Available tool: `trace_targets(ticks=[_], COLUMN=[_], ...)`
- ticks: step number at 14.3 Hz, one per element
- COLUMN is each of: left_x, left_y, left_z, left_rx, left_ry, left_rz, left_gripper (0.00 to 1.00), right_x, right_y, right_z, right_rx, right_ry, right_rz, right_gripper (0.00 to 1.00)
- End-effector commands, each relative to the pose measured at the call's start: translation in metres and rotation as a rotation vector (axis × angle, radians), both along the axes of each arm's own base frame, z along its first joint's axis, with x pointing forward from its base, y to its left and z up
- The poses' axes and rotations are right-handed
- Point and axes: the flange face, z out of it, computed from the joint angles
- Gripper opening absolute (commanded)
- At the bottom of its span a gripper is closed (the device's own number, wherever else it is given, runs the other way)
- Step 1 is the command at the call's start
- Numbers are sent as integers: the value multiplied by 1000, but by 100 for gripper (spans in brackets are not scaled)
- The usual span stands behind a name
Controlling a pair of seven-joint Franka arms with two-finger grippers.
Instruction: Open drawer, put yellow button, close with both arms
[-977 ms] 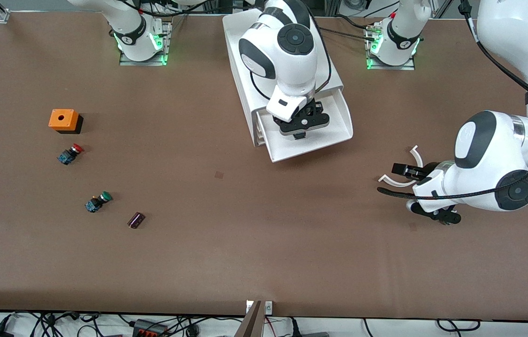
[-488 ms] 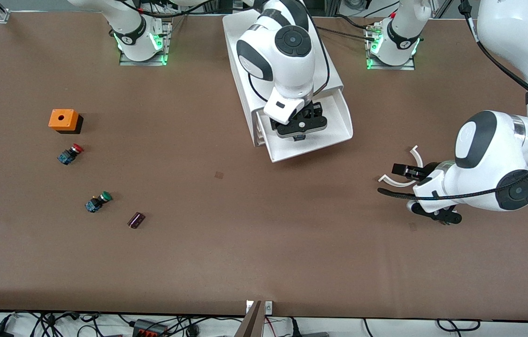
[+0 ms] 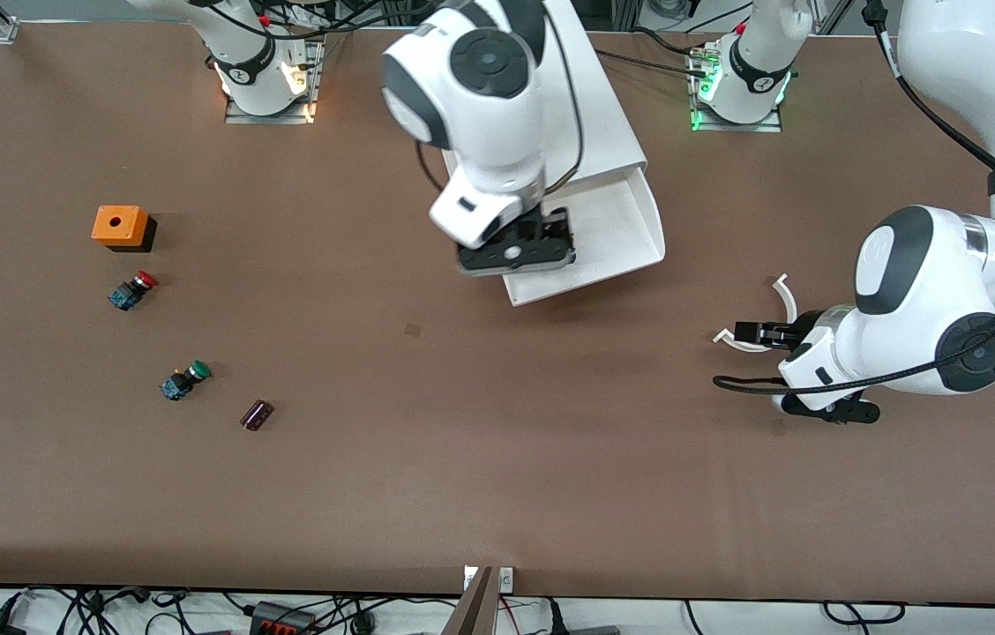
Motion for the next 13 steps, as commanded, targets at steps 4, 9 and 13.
trace_targets(ticks=[4, 9, 13], left_x=[-15, -45, -67], left_y=[-80, -159, -169], left_z=[15, -3, -32], left_rx=[-2, -24, -29], left_ry=[-34, -101, -154], left_rz=[210, 278, 311], left_gripper=[100, 100, 100], right_x=[100, 136, 144], right_y=[-197, -330, -385], right_z=[-1, 6, 19], right_rx=[-133, -140, -116], right_ry=[102, 167, 158], right_rz=[49, -10, -61], right_gripper=[100, 100, 100])
